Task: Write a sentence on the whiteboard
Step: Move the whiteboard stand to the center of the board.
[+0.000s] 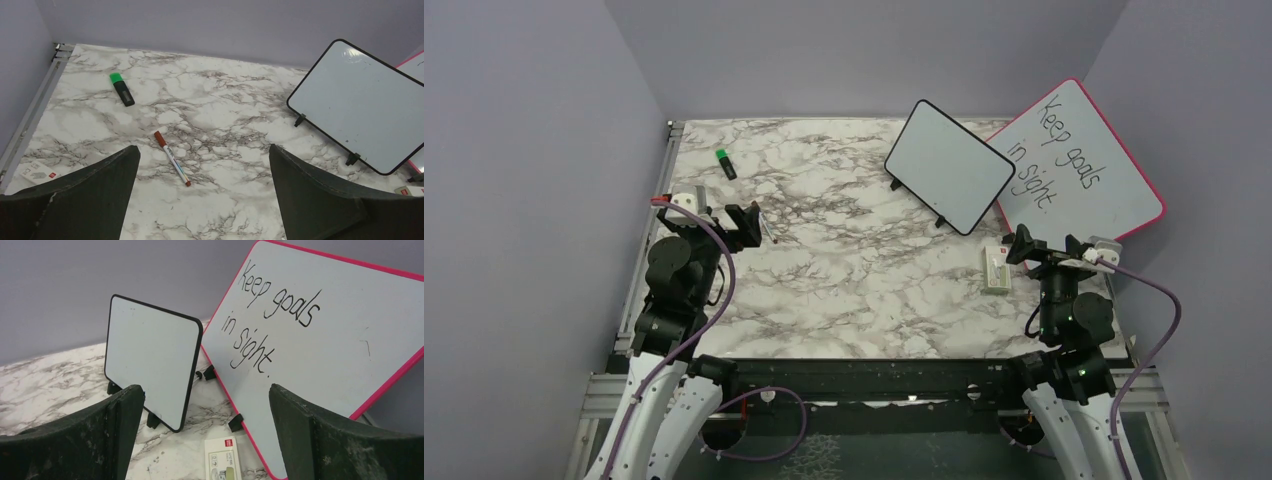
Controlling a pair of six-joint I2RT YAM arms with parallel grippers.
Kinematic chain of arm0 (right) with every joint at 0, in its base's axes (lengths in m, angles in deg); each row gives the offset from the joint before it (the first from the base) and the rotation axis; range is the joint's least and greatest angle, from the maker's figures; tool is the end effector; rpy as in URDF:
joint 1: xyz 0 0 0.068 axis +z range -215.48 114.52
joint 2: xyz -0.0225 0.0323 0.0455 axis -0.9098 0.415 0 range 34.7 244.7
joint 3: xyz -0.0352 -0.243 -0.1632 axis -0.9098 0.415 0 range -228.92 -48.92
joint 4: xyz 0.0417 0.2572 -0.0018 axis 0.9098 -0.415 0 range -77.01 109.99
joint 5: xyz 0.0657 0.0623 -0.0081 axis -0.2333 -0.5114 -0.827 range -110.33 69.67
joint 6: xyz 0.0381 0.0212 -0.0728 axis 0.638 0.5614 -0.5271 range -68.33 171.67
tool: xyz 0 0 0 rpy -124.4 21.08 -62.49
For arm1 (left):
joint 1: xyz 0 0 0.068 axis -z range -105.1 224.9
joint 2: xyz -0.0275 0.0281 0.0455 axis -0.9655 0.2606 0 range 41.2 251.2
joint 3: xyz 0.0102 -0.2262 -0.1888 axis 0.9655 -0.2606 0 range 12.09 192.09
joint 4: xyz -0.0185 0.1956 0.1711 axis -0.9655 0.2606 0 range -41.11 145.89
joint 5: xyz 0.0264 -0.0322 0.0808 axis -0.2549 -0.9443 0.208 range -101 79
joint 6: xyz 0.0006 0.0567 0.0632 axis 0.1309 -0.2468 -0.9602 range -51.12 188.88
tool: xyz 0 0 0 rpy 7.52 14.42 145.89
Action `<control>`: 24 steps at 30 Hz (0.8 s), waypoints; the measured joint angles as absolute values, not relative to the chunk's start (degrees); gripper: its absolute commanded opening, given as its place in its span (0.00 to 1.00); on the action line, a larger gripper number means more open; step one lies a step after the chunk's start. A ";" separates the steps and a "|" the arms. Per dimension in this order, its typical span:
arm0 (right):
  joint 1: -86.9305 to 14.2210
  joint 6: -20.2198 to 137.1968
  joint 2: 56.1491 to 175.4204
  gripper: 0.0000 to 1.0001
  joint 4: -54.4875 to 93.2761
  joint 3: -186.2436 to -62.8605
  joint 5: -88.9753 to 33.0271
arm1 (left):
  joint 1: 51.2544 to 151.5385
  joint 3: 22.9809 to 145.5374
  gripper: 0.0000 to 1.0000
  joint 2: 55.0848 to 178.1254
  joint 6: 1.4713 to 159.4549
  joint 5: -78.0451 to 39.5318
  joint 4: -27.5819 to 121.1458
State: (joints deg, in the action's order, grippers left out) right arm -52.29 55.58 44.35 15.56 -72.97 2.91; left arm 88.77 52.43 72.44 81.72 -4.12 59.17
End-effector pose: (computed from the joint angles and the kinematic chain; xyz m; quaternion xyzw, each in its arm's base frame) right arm 0.1034 -0.0060 0.3051 0.1028 0.6402 -0.0165 0.7611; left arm 0.1520 -0.0283 0.3569 -0.0355 0.7135 -0.1197 0.6895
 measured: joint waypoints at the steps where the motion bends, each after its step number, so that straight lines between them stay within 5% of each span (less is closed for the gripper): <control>1: -52.29 55.58 44.35 1.00 15.56 -72.97 2.96 | 88.77 52.43 0.99 72.44 81.75 -4.01 59.17; 24: -52.29 59.14 64.83 1.00 6.91 -86.54 -6.66 | 88.79 48.06 0.99 68.25 81.22 -4.73 57.16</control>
